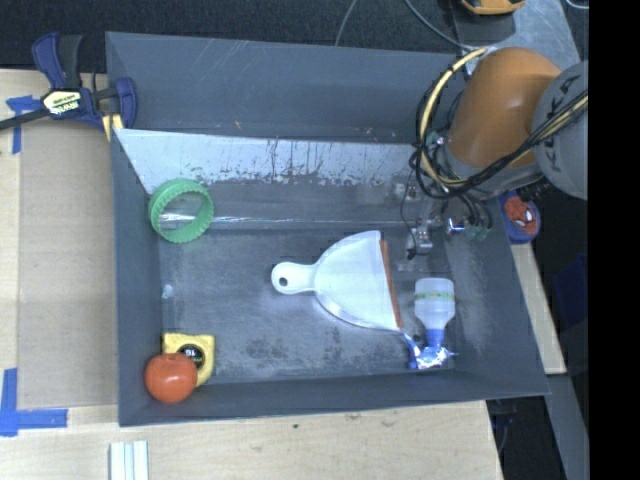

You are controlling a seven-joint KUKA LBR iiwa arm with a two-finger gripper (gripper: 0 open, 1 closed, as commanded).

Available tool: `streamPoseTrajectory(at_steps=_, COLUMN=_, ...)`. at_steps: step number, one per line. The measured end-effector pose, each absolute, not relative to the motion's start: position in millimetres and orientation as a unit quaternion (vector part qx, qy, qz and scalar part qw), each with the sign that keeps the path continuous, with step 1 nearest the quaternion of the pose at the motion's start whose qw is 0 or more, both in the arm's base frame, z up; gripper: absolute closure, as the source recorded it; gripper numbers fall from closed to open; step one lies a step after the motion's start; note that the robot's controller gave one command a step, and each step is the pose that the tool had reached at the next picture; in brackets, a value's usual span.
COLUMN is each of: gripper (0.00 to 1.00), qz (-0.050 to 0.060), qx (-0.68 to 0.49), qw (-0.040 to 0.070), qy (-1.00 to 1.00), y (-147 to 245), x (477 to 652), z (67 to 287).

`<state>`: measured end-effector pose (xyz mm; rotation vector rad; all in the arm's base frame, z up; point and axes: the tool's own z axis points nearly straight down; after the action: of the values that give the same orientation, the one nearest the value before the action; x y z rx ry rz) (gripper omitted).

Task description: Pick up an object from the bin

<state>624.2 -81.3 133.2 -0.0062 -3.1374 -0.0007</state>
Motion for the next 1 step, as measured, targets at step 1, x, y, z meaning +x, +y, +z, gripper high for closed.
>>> streamPoseTrajectory(at_steps=1, gripper=0.0, qz=-0.002, qx=0.019, qw=0.004, qy=-1.0, y=9.4, x=622.8, z=71.6)
